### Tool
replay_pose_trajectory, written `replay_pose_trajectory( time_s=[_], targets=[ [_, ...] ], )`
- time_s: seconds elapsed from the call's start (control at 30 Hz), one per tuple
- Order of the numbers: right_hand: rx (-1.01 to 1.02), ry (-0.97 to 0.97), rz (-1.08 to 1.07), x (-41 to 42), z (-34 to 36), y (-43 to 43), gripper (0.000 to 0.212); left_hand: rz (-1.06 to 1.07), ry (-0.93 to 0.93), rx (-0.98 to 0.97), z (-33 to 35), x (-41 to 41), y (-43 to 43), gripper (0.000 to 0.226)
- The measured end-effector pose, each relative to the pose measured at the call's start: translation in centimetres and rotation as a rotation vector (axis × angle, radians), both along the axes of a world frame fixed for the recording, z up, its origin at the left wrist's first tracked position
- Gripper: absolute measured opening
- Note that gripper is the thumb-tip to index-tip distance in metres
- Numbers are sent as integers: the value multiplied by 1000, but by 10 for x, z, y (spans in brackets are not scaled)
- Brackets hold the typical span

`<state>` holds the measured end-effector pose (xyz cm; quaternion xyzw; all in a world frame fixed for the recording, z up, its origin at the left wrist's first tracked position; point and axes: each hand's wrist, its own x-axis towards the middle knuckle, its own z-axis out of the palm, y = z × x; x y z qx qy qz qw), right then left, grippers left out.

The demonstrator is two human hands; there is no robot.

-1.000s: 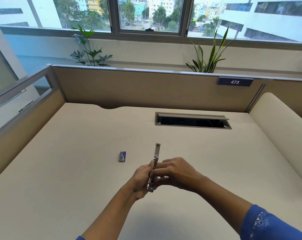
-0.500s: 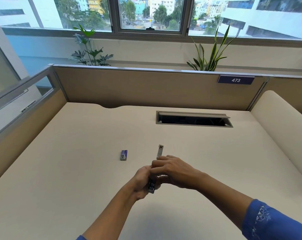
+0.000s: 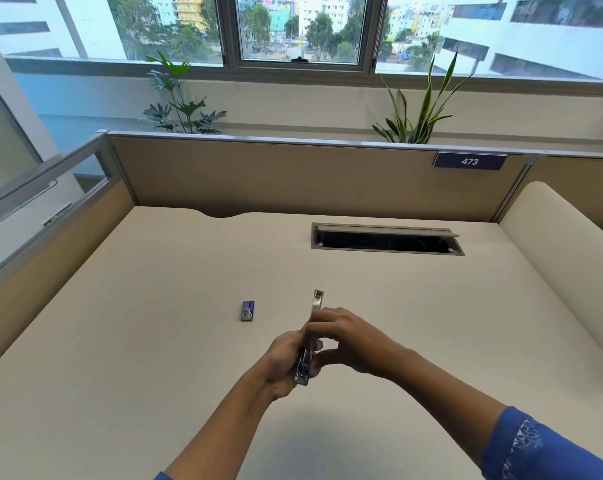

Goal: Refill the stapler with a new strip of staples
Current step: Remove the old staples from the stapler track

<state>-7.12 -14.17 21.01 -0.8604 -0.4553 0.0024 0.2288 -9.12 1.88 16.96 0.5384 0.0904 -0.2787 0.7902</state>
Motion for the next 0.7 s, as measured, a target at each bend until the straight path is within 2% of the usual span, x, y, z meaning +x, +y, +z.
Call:
replay_pose_trajectory(
  time_s=[0.3, 0.53, 0.7],
  targets=[
    [-49, -86, 9, -2, -4, 2, 21, 18, 29, -10, 7, -5, 1, 37],
    [121, -103, -18, -6, -8, 0, 11, 86, 57, -64, 3, -1, 4, 41],
    [225, 4, -51, -7, -14, 0, 12, 89, 14, 32, 1, 1, 7, 40]
  ],
)
